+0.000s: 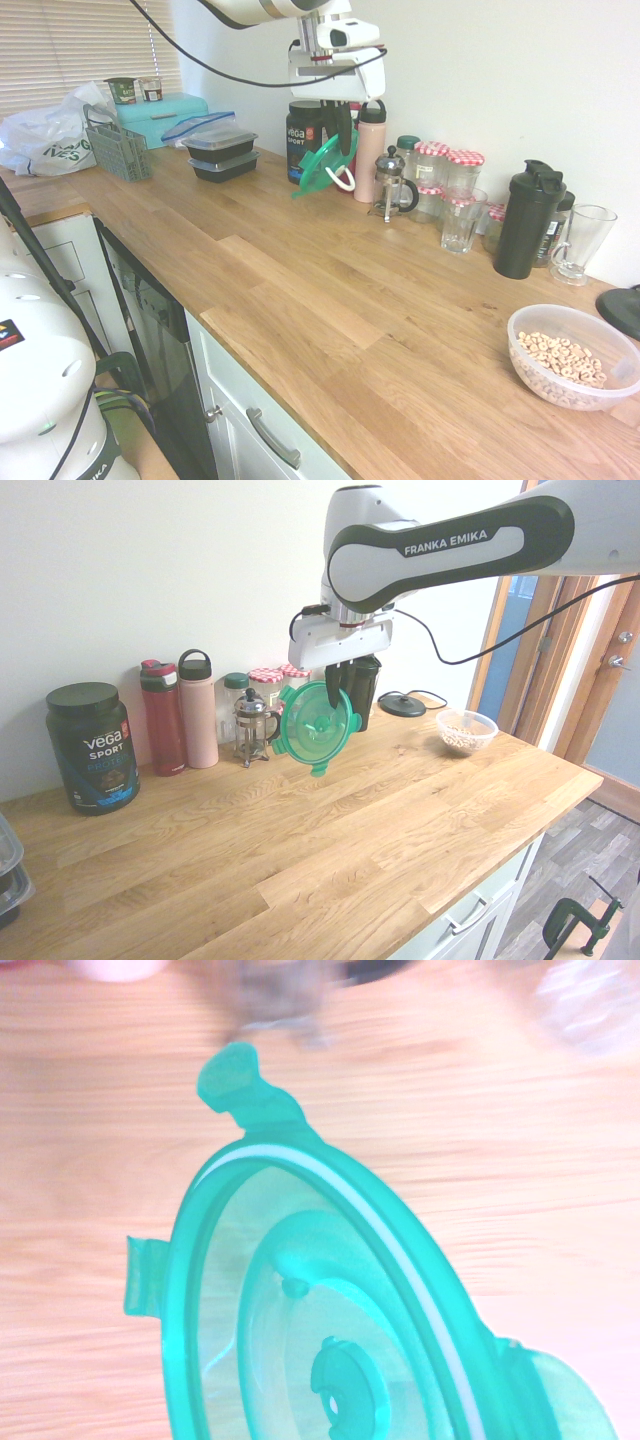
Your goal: Cover the lid of food container
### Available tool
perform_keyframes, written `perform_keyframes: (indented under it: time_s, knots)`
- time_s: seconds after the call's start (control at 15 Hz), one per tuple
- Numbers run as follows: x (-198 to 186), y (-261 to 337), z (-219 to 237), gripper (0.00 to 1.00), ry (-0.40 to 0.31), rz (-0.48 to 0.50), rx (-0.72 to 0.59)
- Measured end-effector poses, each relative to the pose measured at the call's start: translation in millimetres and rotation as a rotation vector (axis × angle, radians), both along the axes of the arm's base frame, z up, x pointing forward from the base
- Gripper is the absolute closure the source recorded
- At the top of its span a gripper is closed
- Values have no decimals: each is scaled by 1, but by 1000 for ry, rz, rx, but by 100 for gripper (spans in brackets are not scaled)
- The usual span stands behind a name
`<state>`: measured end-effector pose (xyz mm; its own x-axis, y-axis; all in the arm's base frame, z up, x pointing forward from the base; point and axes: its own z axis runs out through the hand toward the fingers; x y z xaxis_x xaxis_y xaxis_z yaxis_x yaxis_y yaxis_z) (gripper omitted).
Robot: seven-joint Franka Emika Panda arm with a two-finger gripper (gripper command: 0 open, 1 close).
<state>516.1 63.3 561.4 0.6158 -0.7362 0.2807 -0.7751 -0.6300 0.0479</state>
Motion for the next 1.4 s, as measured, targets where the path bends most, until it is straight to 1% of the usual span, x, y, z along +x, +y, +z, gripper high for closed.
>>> perform_keyframes:
  time_s: [0.13,0.47,0.6,0.87,1.0,1.07,1.2,1.27,1.4]
  knots:
    - [-3,-20,-2,100,33,-35,-139]
    - [-10,-96,-6,100,168,-147,-458]
    - [-8,-129,-3,100,228,-212,-572]
    - [-7,-170,16,100,355,-357,-771]
    - [-2,-200,2,100,440,-419,-851]
    - [2,-216,-8,100,494,-447,-886]
    - [15,-247,-30,100,571,-475,-907]
    - [22,-261,-38,100,585,-481,-903]
    - [35,-292,-48,100,582,-479,-889]
